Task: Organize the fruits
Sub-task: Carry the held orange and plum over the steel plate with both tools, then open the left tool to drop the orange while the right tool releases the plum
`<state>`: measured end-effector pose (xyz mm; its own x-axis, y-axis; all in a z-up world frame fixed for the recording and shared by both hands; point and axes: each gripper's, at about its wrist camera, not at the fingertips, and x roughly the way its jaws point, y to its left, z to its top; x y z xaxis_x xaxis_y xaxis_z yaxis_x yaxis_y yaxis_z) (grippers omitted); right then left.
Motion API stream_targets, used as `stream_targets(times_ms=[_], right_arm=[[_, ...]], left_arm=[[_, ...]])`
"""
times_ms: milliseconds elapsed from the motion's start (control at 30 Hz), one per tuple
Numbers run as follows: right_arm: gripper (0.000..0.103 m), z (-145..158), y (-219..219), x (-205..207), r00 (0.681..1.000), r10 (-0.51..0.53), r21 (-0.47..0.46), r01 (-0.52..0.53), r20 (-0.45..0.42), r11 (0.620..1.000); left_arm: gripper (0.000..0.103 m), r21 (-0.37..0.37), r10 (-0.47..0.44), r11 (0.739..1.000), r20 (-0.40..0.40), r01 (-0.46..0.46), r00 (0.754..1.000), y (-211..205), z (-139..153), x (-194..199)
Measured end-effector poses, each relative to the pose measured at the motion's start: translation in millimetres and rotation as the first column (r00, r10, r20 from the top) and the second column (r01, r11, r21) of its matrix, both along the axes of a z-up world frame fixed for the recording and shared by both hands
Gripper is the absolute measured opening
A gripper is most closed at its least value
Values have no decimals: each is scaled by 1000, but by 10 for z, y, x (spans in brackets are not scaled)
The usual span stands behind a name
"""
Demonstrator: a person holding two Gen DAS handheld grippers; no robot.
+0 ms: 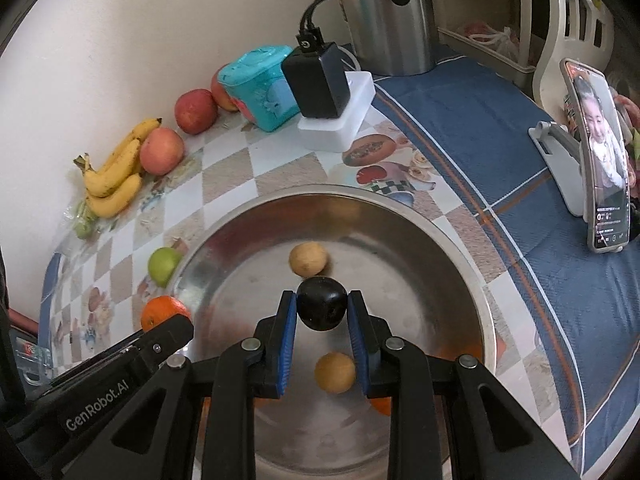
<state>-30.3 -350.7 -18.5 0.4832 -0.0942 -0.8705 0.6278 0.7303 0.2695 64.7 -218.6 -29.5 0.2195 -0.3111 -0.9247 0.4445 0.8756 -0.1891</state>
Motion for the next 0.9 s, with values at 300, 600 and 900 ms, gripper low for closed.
stream_targets(times_ms=[300,600,900], right_arm=[[27,-83,-33,-14,1000,-7,2,7,-24,1000],[27,-137,-19,-1,999,-1,-7,0,-50,1000],[27,-161,-8,14,998,9,-14,-10,-68,1000]], left_arm=[[41,11,-16,1000,0,16,1000,-48,-49,-36],[41,17,-12,1000,-1,12,1000,-42,-72,-36],[43,19,-14,1000,0,14,1000,-38,-60,-40]])
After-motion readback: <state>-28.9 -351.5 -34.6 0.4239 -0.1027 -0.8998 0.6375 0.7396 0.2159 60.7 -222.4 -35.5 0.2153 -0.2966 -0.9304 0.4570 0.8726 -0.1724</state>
